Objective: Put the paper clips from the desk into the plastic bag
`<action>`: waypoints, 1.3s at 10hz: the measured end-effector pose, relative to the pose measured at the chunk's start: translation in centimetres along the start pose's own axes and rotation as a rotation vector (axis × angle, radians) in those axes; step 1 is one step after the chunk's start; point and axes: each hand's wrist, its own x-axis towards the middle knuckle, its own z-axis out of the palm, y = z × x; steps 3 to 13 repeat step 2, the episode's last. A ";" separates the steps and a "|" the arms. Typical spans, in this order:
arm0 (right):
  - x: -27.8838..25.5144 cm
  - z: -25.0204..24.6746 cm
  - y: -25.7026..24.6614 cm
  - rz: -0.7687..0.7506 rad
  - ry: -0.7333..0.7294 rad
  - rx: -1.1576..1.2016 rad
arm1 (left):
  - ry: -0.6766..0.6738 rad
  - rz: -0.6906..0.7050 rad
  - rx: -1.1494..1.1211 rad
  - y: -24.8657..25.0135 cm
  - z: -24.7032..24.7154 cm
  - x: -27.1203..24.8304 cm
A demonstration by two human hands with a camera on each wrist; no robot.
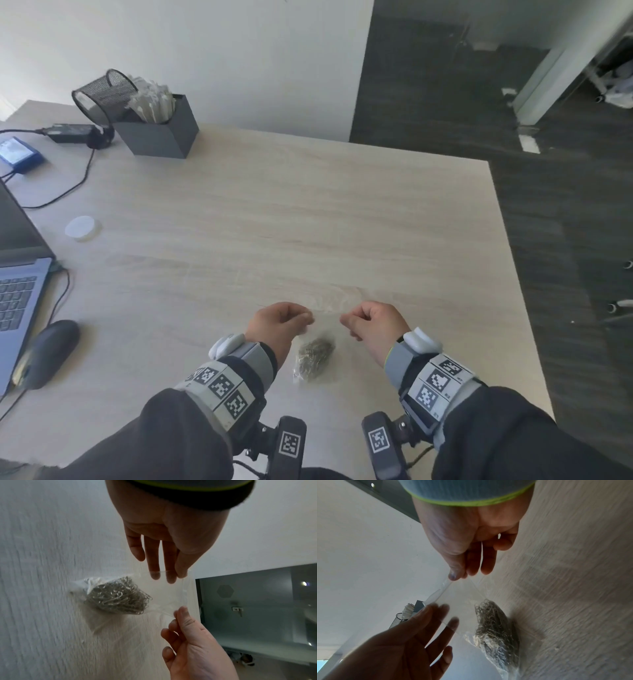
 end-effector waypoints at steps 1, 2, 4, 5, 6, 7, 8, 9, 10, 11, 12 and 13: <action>-1.0 0.1 -1.7 -0.022 0.010 -0.028 | -0.043 0.012 0.020 0.6 -2.1 -0.1; -2.1 -0.2 -2.9 -0.044 0.067 0.024 | -0.085 0.035 0.093 1.7 -3.9 -0.6; -2.1 -0.2 -2.9 -0.044 0.067 0.024 | -0.085 0.035 0.093 1.7 -3.9 -0.6; -2.1 -0.2 -2.9 -0.044 0.067 0.024 | -0.085 0.035 0.093 1.7 -3.9 -0.6; -2.1 -0.2 -2.9 -0.044 0.067 0.024 | -0.085 0.035 0.093 1.7 -3.9 -0.6; -2.1 -0.2 -2.9 -0.044 0.067 0.024 | -0.085 0.035 0.093 1.7 -3.9 -0.6; -2.1 -0.2 -2.9 -0.044 0.067 0.024 | -0.085 0.035 0.093 1.7 -3.9 -0.6; -2.1 -0.2 -2.9 -0.044 0.067 0.024 | -0.085 0.035 0.093 1.7 -3.9 -0.6; -2.1 -0.2 -2.9 -0.044 0.067 0.024 | -0.085 0.035 0.093 1.7 -3.9 -0.6; -2.1 -0.2 -2.9 -0.044 0.067 0.024 | -0.085 0.035 0.093 1.7 -3.9 -0.6; -2.1 -0.2 -2.9 -0.044 0.067 0.024 | -0.085 0.035 0.093 1.7 -3.9 -0.6; -2.1 -0.2 -2.9 -0.044 0.067 0.024 | -0.085 0.035 0.093 1.7 -3.9 -0.6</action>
